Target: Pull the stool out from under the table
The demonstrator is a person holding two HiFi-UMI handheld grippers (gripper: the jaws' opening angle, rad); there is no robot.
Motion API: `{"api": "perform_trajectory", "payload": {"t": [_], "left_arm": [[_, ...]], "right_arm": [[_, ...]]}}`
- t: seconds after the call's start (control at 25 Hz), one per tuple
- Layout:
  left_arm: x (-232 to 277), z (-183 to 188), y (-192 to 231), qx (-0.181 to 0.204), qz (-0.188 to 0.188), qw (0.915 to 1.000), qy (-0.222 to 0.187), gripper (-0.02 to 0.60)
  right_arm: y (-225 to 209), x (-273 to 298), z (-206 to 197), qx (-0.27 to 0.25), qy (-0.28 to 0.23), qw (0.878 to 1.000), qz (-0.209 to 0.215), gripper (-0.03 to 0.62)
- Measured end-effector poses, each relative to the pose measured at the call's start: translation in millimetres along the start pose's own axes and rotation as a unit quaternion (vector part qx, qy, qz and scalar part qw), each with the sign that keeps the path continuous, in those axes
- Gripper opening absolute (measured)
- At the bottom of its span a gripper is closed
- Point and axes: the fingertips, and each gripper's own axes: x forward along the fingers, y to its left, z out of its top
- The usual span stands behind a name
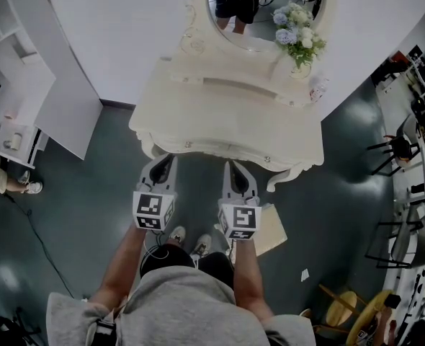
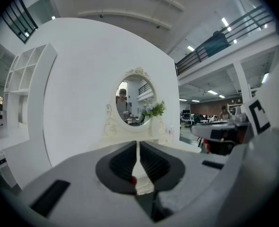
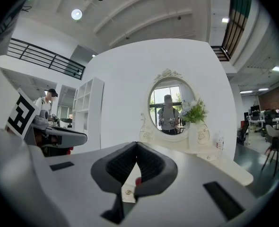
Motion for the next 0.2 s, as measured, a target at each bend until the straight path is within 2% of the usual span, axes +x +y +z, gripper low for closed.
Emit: {"api": "perform_trajectory", "payload": {"t": [0.2], "left_arm": [[-0.5,0.5,-0.4,0.0,-0.001,1.0,-0.003,0.023]], "right_arm": [[0.5,-1.4,1.8,-0.001,-0.004,1.0,0.001,0.014]]}}
